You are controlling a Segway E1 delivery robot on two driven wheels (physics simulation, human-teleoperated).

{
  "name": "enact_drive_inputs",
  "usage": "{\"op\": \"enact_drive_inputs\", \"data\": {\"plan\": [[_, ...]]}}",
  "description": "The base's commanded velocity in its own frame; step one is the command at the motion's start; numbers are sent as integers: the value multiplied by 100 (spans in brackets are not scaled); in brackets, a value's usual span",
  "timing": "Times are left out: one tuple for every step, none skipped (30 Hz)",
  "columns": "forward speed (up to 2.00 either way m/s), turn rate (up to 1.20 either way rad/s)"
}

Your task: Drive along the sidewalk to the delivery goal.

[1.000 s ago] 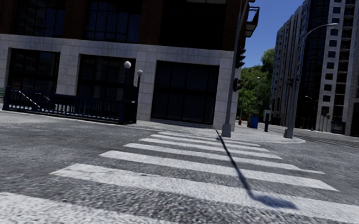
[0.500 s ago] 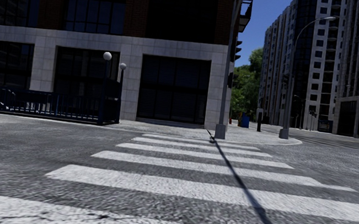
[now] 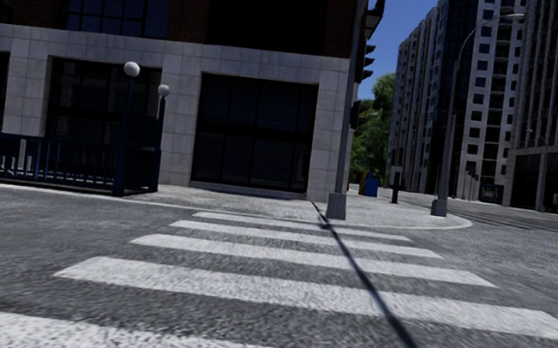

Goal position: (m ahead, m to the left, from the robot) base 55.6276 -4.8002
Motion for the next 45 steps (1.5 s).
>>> {"op": "enact_drive_inputs", "data": {"plan": [[200, -5], [200, 0], [200, 0], [200, 0], [200, 0], [200, 0], [200, 0], [200, 0], [200, 0], [200, 0], [200, 0], [200, 0], [200, 0], [200, 0], [200, 0], [200, 0], [200, 0], [200, 0], [200, 0], [200, 0], [200, 0], [200, 0], [200, 0], [200, 0], [200, 0], [200, 0], [200, 0], [200, 0], [200, 0], [200, 0], [200, 0], [200, 0], [200, 0], [200, 0], [200, 0], [200, 0], [200, 0], [200, 0], [200, 0], [200, 0], [200, 0], [200, 0], [200, 0], [200, 0], [200, 0]]}}
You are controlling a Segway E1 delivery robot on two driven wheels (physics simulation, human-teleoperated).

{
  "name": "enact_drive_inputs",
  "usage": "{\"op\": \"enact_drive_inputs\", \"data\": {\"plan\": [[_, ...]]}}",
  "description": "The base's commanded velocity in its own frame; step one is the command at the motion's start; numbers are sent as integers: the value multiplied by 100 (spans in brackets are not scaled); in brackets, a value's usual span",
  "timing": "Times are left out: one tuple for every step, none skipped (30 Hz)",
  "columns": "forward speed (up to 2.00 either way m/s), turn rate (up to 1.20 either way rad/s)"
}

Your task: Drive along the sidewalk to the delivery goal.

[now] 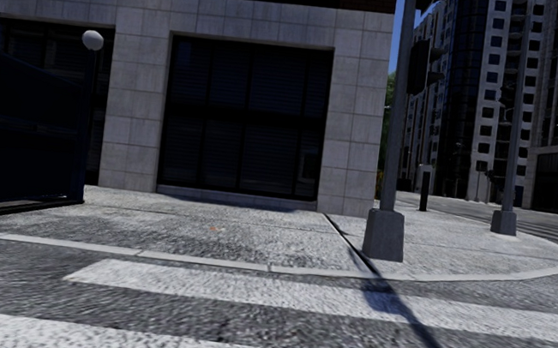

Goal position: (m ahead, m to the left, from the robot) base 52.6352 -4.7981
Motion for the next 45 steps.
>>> {"op": "enact_drive_inputs", "data": {"plan": [[200, 0], [200, 0], [200, 0], [200, 0], [200, 0], [200, 0], [200, 0], [200, 0], [200, 0], [200, 0], [200, 0], [200, 0], [200, 0], [200, 0], [200, 0], [200, 0], [200, 0], [200, 0], [200, 0], [200, 0], [200, 0], [200, 0], [200, 0], [200, 0], [199, 0], [198, 0], [197, 0], [196, 0], [196, 0], [193, 0], [186, 0], [172, 0], [165, 0], [162, 0], [160, 0], [157, 0], [154, 0], [152, 0], [151, 0], [151, 0], [151, 0], [149, 0], [148, 0], [146, -2], [145, -14]]}}
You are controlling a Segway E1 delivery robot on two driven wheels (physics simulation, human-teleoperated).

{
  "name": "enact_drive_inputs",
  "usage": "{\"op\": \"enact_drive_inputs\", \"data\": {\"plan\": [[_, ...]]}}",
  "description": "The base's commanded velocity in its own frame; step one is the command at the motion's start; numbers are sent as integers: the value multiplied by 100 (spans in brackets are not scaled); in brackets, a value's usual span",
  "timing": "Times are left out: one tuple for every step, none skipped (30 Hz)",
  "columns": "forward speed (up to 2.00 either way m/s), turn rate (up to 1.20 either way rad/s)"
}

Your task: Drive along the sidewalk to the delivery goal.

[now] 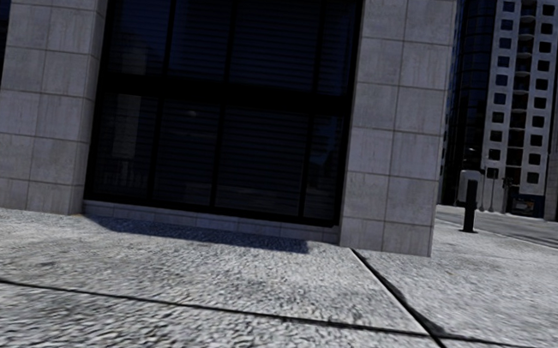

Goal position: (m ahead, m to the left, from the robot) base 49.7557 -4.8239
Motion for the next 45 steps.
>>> {"op": "enact_drive_inputs", "data": {"plan": [[144, -21], [144, -23], [142, -23], [141, -24], [140, -28], [140, -33], [140, -33], [139, -37], [139, -38], [138, -39], [138, -43], [138, -49], [138, -52], [138, -53], [138, -57], [138, -58], [138, -59], [138, -60], [138, -60], [138, -64], [138, -69], [138, -70], [138, -70], [138, -71], [138, -71], [138, -71], [138, -71], [138, -71], [138, -71], [138, -71], [138, -71], [138, -71], [138, -71], [138, -71], [138, -71], [138, -71], [138, -71], [138, -71], [138, -71], [138, -71], [138, -71], [138, -71], [138, -71], [138, -70], [138, -69]]}}
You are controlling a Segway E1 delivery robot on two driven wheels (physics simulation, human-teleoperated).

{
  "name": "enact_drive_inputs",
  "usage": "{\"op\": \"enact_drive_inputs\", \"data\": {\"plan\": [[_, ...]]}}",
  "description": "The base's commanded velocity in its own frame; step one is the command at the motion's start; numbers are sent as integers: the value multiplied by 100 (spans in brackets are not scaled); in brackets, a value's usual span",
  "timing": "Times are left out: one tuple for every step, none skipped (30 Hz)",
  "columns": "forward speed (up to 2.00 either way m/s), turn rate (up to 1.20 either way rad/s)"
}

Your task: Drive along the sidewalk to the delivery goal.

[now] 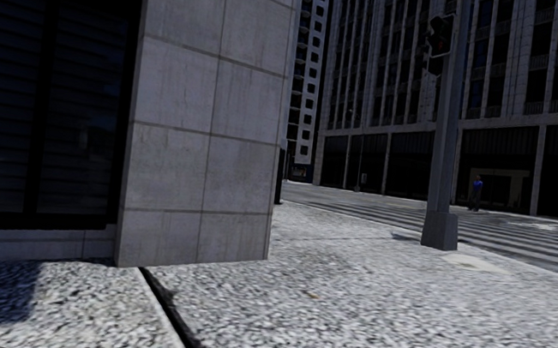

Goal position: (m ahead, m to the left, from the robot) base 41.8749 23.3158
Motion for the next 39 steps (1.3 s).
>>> {"op": "enact_drive_inputs", "data": {"plan": [[138, -69], [138, -69], [138, -69], [138, -69], [138, -69], [138, -69], [138, -68], [138, -64], [138, -62], [138, -61], [138, -58], [138, -50], [138, -50], [147, -36], [200, -11], [200, 0], [200, 0], [200, 0], [200, 0], [200, 0], [200, 0], [200, 0], [200, 0], [200, 0], [200, 0], [200, 0], [200, 0], [200, 0], [200, 0], [200, 0], [200, 0], [200, 4], [200, 9], [200, 20], [200, 33], [200, 42], [200, 47], [200, 47], [200, 49]]}}
